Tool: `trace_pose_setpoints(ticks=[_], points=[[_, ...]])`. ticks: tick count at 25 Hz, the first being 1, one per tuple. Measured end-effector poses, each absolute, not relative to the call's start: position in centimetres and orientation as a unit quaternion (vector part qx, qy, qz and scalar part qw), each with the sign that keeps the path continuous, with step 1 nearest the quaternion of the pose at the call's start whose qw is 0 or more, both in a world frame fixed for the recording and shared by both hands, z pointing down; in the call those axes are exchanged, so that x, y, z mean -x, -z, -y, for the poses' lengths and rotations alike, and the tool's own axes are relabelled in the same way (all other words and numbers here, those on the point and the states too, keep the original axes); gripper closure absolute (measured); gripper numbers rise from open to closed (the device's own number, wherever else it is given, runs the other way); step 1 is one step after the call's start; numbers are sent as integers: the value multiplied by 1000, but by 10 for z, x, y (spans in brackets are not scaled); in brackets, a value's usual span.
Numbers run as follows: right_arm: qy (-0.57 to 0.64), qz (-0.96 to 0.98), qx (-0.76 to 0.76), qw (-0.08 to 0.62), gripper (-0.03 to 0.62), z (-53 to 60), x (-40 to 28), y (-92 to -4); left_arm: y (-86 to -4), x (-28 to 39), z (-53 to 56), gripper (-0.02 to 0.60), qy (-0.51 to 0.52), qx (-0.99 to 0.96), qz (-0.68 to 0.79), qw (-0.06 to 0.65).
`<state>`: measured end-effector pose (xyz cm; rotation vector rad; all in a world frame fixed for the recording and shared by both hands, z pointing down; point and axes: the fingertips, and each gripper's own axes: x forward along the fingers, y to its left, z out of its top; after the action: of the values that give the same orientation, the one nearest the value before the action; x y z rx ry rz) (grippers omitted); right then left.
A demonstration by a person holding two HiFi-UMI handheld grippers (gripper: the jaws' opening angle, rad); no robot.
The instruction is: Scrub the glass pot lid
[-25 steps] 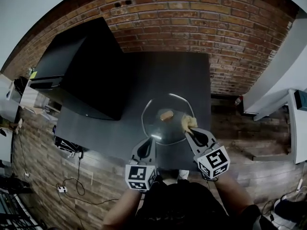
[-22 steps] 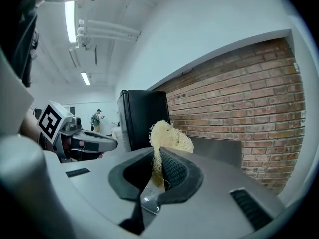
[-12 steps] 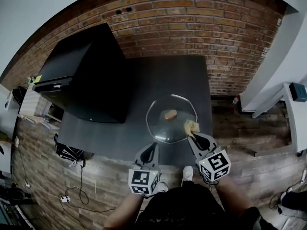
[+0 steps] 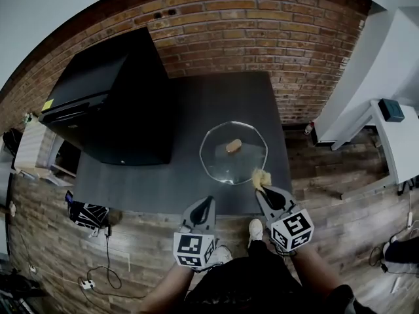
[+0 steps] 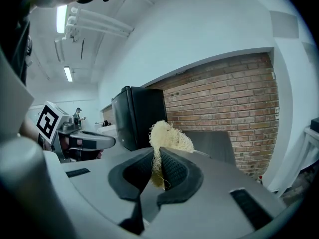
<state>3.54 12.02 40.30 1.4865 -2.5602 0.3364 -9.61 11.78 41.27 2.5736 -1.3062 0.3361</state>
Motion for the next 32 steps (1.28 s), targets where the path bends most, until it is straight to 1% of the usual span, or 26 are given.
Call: trace_pose_setpoints(ticks=[16,32], points=[[-124,834,-534,67,553,-178,-3,-413,-417,132,-158,549,-97,-892,427,118],[-119,838,-528,68,553,-203,1,-408,-413,124,-174,549,-82,-893,426,121]])
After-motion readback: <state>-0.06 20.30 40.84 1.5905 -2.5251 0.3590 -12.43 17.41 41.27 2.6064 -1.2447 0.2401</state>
